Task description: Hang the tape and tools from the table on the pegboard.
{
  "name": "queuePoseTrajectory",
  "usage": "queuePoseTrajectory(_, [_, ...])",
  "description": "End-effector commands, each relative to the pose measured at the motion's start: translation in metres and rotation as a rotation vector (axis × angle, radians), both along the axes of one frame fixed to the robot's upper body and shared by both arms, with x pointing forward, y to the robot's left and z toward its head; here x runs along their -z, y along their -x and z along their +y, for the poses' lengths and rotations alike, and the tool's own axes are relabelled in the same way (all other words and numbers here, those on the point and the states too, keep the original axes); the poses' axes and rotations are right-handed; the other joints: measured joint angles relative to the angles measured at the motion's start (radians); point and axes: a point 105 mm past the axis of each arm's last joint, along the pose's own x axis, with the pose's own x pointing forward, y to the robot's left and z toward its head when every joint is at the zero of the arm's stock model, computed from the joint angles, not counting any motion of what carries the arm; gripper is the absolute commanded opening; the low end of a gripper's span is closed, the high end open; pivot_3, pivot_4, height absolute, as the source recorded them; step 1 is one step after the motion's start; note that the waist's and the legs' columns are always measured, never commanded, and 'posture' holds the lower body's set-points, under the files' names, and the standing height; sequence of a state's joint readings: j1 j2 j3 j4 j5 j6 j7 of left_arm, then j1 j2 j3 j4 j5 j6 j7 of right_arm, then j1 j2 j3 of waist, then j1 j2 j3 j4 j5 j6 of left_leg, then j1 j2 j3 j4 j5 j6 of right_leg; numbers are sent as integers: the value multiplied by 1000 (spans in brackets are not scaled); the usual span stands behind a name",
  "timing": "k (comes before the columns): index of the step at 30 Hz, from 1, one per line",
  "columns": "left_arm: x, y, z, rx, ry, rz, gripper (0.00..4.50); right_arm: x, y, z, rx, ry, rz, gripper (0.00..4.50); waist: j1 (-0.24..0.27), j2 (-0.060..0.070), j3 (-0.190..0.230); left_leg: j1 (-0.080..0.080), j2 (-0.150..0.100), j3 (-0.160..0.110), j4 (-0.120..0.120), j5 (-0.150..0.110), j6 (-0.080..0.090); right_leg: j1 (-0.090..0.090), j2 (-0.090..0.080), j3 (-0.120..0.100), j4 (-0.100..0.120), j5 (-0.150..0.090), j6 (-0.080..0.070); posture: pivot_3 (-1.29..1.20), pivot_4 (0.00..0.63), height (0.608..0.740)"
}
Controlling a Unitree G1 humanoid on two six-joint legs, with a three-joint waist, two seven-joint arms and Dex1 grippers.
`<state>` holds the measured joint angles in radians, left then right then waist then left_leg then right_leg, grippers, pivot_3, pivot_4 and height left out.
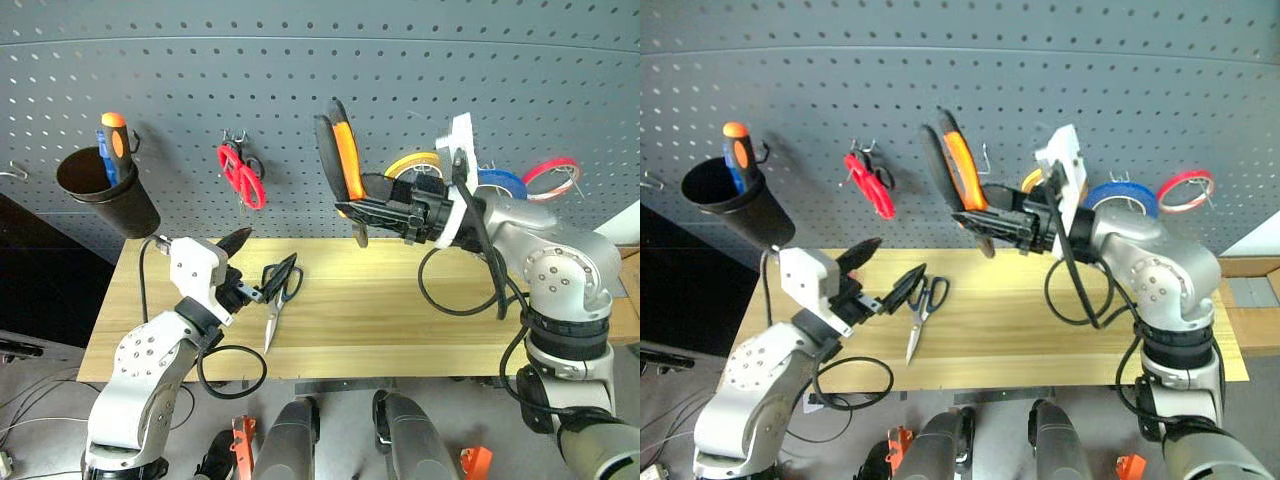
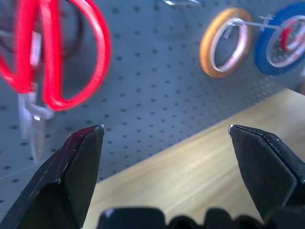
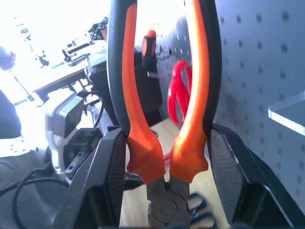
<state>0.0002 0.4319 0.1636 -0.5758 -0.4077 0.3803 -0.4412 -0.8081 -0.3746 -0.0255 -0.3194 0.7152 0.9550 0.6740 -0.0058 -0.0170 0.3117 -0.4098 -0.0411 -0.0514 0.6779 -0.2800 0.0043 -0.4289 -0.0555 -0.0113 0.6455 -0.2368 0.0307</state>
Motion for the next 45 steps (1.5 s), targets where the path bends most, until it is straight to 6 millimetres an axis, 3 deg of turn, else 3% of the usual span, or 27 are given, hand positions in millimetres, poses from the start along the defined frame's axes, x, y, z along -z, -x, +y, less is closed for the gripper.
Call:
queuePoseTrajectory(1, [-16, 10, -4, -9, -5, -95, 4500, -29, 2, 11, -7, -35, -151, 2005, 3, -1, -1, -2, 0, 1, 0, 0, 0, -2, 0, 0, 0, 0, 0, 84, 232, 740])
queuePoseTrajectory(4, [-25, 14, -10, -5, 3, -141, 4500, -46, -4, 20, 22, -72, -242, 2005, 7, -3, -3, -9, -1, 1, 1, 2, -4, -11, 0, 1, 3, 1, -1, 96, 233, 740])
queuePoseTrajectory(10, [-42, 19, -28, 26, 2, -243, 4500, -73, -20, 26, 123, -163, -425, 2005, 11, -7, -6, -9, -1, 1, 2, 3, -5, -12, 0, 1, 4, 1, -2, 101, 242, 740])
queuePoseTrajectory(16, [-39, 20, -34, 35, 1, -263, 4500, -88, -34, 26, 236, -242, -529, 2005, 11, -8, -6, -9, -1, 1, 2, 3, -5, -13, 0, 1, 6, 1, -2, 94, 244, 740])
queuePoseTrajectory(22, [-37, 21, -36, 46, 7, -256, 4500, -84, -45, 25, 293, -248, -574, 2005, 10, -8, -6, -9, -1, 2, 3, 4, -6, -14, 0, 1, 11, 1, -2, 92, 245, 740])
queuePoseTrajectory(33, [-29, 18, -30, 21, -8, -217, 4500, -41, -52, 34, 310, -195, -543, 2005, 7, -8, -6, -7, 0, 2, 3, 5, -8, -15, 0, 1, 16, 1, -2, 101, 252, 740])
queuePoseTrajectory(40, [-28, 18, -30, 18, -8, -214, 4500, -52, -59, 28, 385, -246, -584, 2005, 7, -8, -6, -7, 0, 2, 3, 7, -10, -15, 0, 1, 18, 2, -3, 103, 250, 740])
queuePoseTrajectory(45, [-26, 18, -29, 14, -13, -206, 4500, -70, -50, 23, 394, -314, -646, 2005, 7, -8, -6, -7, 0, 2, 3, 7, -10, -15, 0, 1, 18, 2, -3, 103, 249, 740])
